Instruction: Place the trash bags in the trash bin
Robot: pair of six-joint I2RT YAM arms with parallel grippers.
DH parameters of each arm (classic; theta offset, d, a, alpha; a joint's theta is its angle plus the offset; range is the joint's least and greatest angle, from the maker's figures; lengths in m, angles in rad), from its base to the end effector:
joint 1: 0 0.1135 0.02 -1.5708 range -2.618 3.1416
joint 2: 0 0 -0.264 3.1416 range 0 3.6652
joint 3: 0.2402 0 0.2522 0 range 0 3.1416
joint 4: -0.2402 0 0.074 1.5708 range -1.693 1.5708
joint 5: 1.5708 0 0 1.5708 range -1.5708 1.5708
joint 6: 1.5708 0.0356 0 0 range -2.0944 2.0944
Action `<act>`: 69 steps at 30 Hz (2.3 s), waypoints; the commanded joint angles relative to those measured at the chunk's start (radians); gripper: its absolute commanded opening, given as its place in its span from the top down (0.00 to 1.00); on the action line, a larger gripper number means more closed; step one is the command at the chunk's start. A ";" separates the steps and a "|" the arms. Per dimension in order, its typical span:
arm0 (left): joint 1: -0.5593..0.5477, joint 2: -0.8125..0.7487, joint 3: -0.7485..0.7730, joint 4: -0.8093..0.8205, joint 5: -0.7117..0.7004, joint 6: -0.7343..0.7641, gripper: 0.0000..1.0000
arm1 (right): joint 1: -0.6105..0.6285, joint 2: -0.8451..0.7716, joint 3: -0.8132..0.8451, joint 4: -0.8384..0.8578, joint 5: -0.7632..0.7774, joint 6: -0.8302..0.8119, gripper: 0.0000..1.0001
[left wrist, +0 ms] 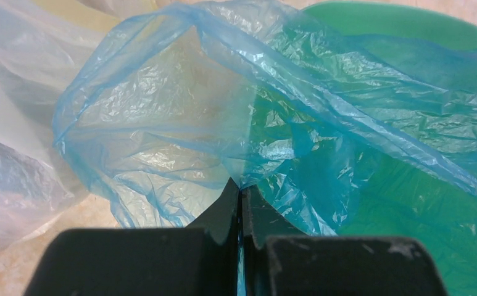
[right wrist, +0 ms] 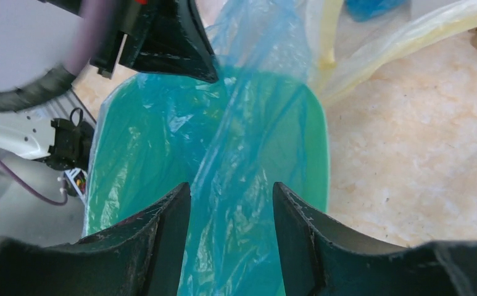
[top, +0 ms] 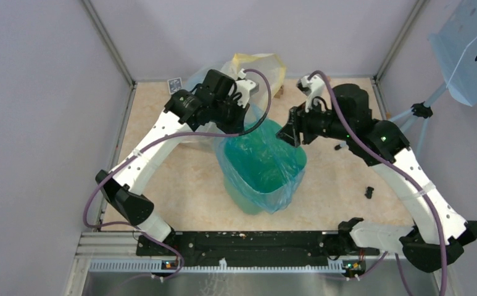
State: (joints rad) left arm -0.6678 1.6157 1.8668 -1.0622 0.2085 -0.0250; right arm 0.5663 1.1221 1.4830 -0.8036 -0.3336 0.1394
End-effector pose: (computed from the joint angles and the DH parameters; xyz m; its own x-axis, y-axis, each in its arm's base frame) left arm 0.2539 -0.2096 0.4173 -0.5871 0.4319 -0.6847 0.7033 0.6909 -0.1672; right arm 0.1716 0.1229 0.4479 -0.4631 -0.1389 -0.8753 -0.6990 0.6644 0.2645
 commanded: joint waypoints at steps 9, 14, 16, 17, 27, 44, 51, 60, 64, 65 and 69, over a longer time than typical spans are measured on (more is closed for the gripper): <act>0.002 -0.170 -0.270 0.306 0.078 0.005 1.00 | 0.423 0.204 0.161 -0.143 0.562 0.045 0.53; 0.002 -0.219 -0.329 0.366 0.080 0.008 0.86 | 0.443 0.247 0.163 -0.192 0.674 0.060 0.56; 0.002 -0.229 -0.336 0.372 0.075 0.008 0.80 | 0.443 0.236 0.152 -0.186 0.695 0.061 0.60; 0.002 -0.231 -0.340 0.373 0.073 0.008 0.77 | 0.443 0.226 0.146 -0.181 0.701 0.060 0.63; 0.002 -0.233 -0.367 0.365 0.097 0.016 0.69 | 0.438 0.208 0.139 -0.169 0.703 0.072 0.98; 0.002 -0.240 -0.425 0.392 0.116 0.052 0.70 | -0.078 0.083 -0.032 -0.084 0.289 0.107 1.00; 0.002 -0.240 -0.440 0.405 0.128 0.062 0.70 | -0.166 0.118 -0.086 -0.037 0.205 0.128 1.00; 0.002 -0.242 -0.459 0.413 0.122 0.060 0.72 | -0.178 0.205 -0.105 -0.007 0.165 0.140 1.00; 0.002 -0.249 -0.469 0.411 0.099 0.055 0.75 | -0.179 0.184 -0.149 -0.034 0.191 0.134 1.00; 0.002 -0.250 -0.468 0.408 0.093 0.054 0.76 | -0.180 0.174 -0.156 -0.042 0.201 0.134 1.00; 0.002 -0.252 -0.466 0.390 0.034 0.029 0.89 | -0.183 0.133 -0.158 -0.087 0.250 0.131 0.96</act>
State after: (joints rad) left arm -0.6640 1.4017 1.4021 -0.6804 0.2958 0.0227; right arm 0.3981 1.3220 1.3155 -0.8616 -0.1371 0.2726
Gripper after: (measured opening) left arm 0.175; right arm 0.005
